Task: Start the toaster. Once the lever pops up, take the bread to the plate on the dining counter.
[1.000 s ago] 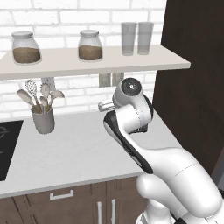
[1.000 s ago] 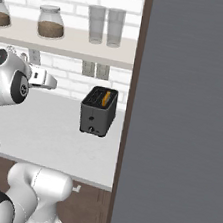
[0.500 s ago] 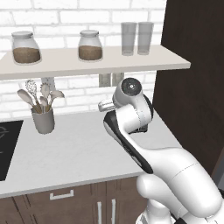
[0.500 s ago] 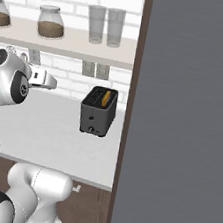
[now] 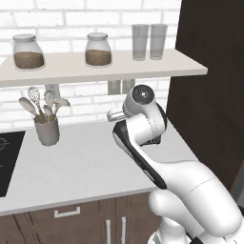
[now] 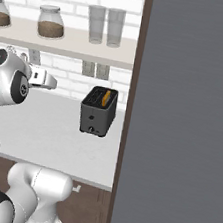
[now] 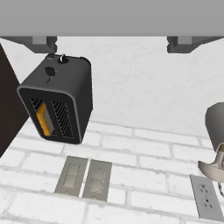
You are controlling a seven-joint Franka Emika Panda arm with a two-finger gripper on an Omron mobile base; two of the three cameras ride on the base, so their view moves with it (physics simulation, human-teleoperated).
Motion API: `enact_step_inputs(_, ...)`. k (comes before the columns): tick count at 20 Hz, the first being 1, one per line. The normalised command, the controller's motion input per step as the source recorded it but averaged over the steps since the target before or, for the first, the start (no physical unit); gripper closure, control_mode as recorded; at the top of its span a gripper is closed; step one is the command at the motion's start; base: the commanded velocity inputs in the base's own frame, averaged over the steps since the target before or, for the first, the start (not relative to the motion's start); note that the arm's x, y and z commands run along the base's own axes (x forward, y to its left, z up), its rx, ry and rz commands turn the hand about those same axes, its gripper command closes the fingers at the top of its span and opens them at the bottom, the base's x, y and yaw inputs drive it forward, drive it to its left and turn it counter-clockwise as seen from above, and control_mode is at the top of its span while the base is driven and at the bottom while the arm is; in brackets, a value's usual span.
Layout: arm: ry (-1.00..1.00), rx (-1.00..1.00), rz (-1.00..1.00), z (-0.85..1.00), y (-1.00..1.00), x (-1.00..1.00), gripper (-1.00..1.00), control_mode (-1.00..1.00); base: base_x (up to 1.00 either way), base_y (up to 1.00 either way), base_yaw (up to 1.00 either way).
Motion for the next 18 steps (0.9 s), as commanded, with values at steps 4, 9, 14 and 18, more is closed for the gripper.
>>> enact_step_inputs(4, 0.00, 0.00, 0.00, 0.00, 0.00, 0.00, -1.00, -1.00, 0.00, 0.00, 0.00)
enact_step_inputs(9, 0.00, 0.00, 0.00, 0.00, 0.00, 0.00, -1.00, -1.00, 0.00, 0.00, 0.00)
enact_step_inputs(14, 0.00, 0.00, 0.00, 0.00, 0.00, 0.00, -1.00, -1.00, 0.00, 0.00, 0.00)
enact_step_inputs(18, 0.00, 0.00, 0.00, 0.00, 0.00, 0.00, -1.00, -1.00, 0.00, 0.00, 0.00)
